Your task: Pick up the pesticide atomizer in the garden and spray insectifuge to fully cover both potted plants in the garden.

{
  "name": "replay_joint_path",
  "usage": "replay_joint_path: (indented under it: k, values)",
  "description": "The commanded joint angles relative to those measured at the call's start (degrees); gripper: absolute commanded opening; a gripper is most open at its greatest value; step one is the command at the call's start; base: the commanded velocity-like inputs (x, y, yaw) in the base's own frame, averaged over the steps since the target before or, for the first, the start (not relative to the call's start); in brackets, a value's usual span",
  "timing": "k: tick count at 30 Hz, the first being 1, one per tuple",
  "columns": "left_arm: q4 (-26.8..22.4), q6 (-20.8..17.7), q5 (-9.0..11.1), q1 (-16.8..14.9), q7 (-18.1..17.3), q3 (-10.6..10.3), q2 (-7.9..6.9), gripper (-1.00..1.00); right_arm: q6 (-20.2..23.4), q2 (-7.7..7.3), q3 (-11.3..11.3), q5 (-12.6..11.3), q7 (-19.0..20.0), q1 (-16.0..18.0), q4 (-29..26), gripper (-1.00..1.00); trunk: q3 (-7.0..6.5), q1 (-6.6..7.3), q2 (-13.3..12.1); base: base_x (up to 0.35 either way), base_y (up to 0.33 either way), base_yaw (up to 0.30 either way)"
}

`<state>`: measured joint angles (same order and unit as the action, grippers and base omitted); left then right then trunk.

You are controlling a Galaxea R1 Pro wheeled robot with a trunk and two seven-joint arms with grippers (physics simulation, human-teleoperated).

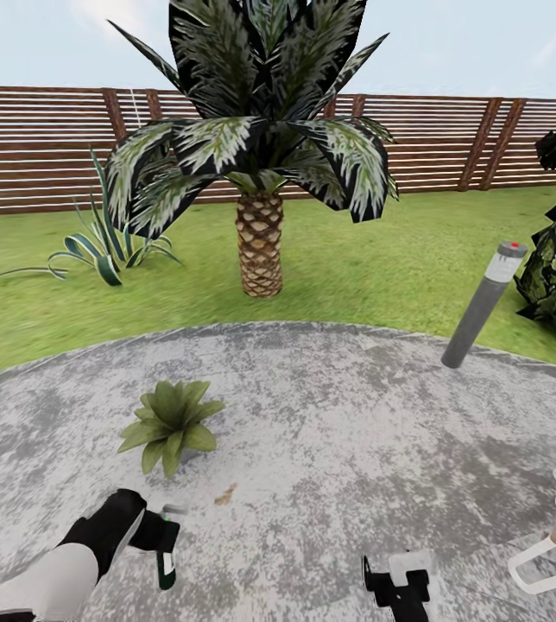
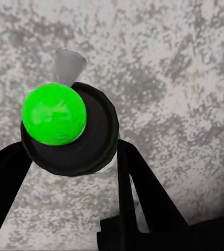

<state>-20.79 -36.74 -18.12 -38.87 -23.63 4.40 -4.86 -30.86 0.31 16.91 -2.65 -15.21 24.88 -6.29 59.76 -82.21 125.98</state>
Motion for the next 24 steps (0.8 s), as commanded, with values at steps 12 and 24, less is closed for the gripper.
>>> replay_joint_path:
  k: [12, 24]
  values:
    - [-1.4, -0.2, -0.9, 0.6, -0.3, 0.7, -0.06, -1.00, -0.1, 0.07, 0.6, -0.3, -0.4, -0.1, 0.0, 1.00, 0.05, -0.02, 0.0, 0.231, -0.164, 0.077]
    - [-1.4, -0.3, -1.0, 0.6, -0.2, 0.7, -0.06, -1.00, -0.1, 0.13, 0.7, -0.3, -0.3, -0.3, 0.0, 1.00, 0.05, -0.02, 0.0, 0.074, -0.011, 0.137]
